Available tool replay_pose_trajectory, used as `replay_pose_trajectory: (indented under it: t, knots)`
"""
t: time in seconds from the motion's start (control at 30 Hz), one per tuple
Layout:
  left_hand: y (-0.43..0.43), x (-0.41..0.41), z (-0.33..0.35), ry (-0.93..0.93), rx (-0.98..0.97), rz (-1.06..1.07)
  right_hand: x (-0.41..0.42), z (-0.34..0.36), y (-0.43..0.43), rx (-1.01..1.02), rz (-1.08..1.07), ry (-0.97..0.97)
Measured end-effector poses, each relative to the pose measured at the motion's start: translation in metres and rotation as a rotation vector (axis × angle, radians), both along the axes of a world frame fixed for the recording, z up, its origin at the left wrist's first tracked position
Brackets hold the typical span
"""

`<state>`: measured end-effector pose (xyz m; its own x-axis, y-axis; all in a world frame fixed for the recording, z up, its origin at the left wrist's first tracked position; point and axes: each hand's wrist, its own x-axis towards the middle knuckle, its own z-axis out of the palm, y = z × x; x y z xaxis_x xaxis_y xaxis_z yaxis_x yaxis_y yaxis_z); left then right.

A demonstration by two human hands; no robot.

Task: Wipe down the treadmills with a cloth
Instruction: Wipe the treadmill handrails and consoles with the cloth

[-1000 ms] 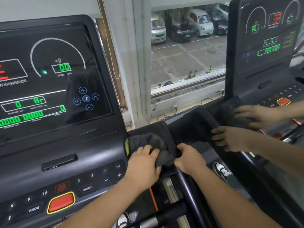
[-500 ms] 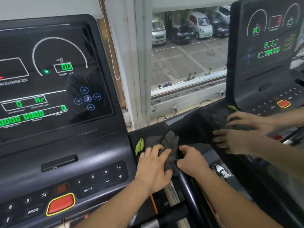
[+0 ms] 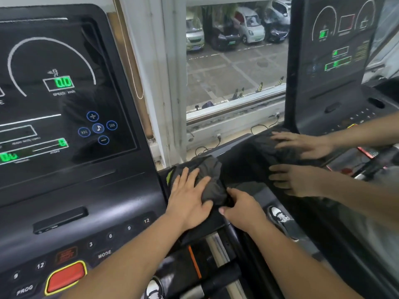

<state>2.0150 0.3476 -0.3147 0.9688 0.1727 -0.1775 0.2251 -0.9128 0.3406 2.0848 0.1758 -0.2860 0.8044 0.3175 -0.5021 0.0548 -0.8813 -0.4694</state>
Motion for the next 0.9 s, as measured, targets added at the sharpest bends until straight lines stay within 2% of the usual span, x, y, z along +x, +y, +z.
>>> replay_pose_trajectory:
  t: [0.13, 0.23, 0.37, 0.5, 0.57, 0.7, 0.77, 0.83, 0.9]
  knots:
    - [-0.025, -0.063, -0.001, -0.088, -0.01, -0.134, 0.004, -0.003, -0.003, -0.012, -0.002, 0.004]
    - [-0.023, -0.081, -0.011, -0.125, 0.012, -0.188, 0.007, -0.01, -0.004, -0.025, -0.032, 0.024]
    - [-0.021, -0.064, -0.016, -0.135, 0.063, -0.195, 0.0, -0.002, -0.002, -0.021, -0.032, 0.037]
    - [-0.017, -0.027, -0.014, -0.119, 0.06, -0.058, -0.008, 0.0, 0.004, 0.024, -0.046, -0.018]
    - [-0.006, -0.005, -0.013, -0.111, 0.057, -0.055, -0.014, -0.002, 0.004, 0.042, -0.107, 0.008]
    - [0.007, 0.034, -0.008, -0.078, -0.006, -0.012, -0.005, -0.008, -0.02, 0.37, -0.463, 0.076]
    - [-0.007, 0.038, -0.004, -0.05, -0.036, 0.05, -0.004, -0.005, -0.042, 0.503, -0.571, 0.106]
    - [-0.041, 0.02, -0.005, -0.053, -0.021, 0.029, -0.015, -0.001, -0.064, 0.602, -0.594, 0.18]
    - [-0.092, -0.017, -0.009, -0.125, -0.017, -0.12, -0.032, -0.003, -0.084, 0.64, -0.536, 0.176]
